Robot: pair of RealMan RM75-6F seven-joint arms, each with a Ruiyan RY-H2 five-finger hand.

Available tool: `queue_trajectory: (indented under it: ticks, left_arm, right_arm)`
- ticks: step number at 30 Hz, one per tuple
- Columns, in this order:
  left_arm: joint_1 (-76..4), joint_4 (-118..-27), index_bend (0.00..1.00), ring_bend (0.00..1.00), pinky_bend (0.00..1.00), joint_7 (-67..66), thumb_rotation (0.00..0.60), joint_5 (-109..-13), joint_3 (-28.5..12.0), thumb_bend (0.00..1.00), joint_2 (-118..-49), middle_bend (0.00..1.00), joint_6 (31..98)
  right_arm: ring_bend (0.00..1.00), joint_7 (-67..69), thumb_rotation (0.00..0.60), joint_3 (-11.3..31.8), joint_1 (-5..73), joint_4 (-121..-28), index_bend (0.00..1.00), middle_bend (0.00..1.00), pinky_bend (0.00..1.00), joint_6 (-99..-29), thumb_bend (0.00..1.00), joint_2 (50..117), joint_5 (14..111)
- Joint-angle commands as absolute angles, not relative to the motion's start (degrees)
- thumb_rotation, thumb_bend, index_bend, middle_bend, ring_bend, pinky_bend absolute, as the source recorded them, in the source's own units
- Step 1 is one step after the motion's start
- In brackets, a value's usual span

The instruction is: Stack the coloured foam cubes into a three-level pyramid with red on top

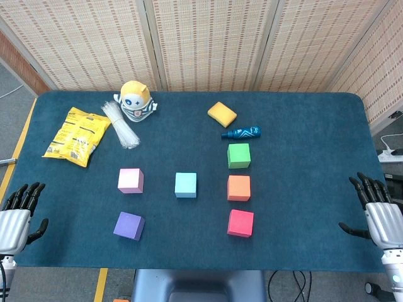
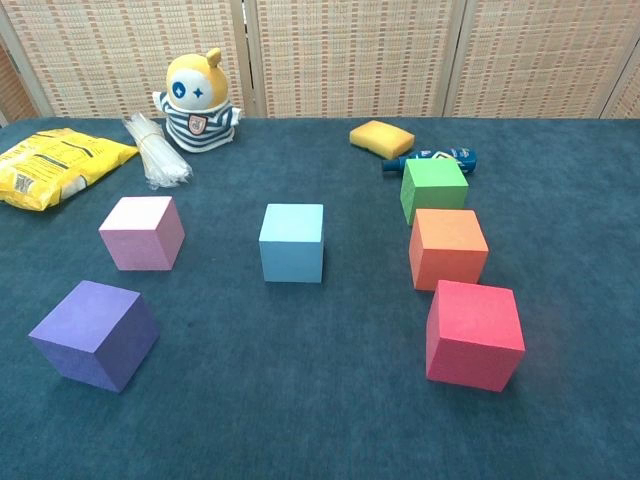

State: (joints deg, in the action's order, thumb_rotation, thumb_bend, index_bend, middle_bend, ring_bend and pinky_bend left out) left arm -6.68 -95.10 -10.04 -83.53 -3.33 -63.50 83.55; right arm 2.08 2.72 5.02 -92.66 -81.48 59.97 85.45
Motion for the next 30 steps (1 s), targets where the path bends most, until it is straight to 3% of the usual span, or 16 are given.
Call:
queue_trajectory:
  ticks: [1,9,14,21,25,30]
  left_arm:
    - [-6.6,-94.8,0.03,0.04,0.13,-10.1,0.6,-83.5,-3.4,0.4,-63.8,0.07,83.9]
    - [-6.9,-94.6,0.03,0.04,0.13,-10.4,0.6,-84.3,-3.6,0.4,-63.8,0.07,84.4]
    - [-11.6,-93.9,0.04,0.04,0.13,-7.4,0.6,-85.7,-5.8,0.4,-62.7,0.08,80.0]
    - [-23.1,-92.4,0.05,0.04,0.13,-0.8,0.6,-83.5,-8.8,0.4,-62.9,0.08,63.3]
    - [-29.9,-88.3,0.01,0.03,0.13,1.2,0.6,-78.8,-10.0,0.37,-66.4,0.04,52.2]
    - [-35.0,-83.7,0.0,0.0,0.13,3.5,0.6,-74.9,-10.1,0.37,-70.1,0.0,43.2]
  right_arm:
    - [0.0,2.0,0.6,2.7,5.2,-92.9,0.0,0.05,0.13,-81.5,0.08,59.9,85.8]
    - [0.0,3.2,0.6,2.4,4.5,-92.7,0.0,0.05,0.13,-82.8,0.08,59.5,86.6]
    - [0.0,4.5,0.6,2.7,4.6,-92.9,0.0,0.05,0.13,-83.5,0.08,58.3,87.4]
    - [0.0,4.2,0.6,3.1,5.2,-94.7,0.0,0.05,0.13,-83.8,0.08,56.1,88.5]
    - [0.0,3.8,0.6,3.3,5.5,-95.5,0.0,0.05,0.13,-83.4,0.08,55.4,88.3]
    - [0.0,3.4,0.6,3.4,5.9,-95.8,0.0,0.05,0.13,-82.2,0.08,55.2,87.4]
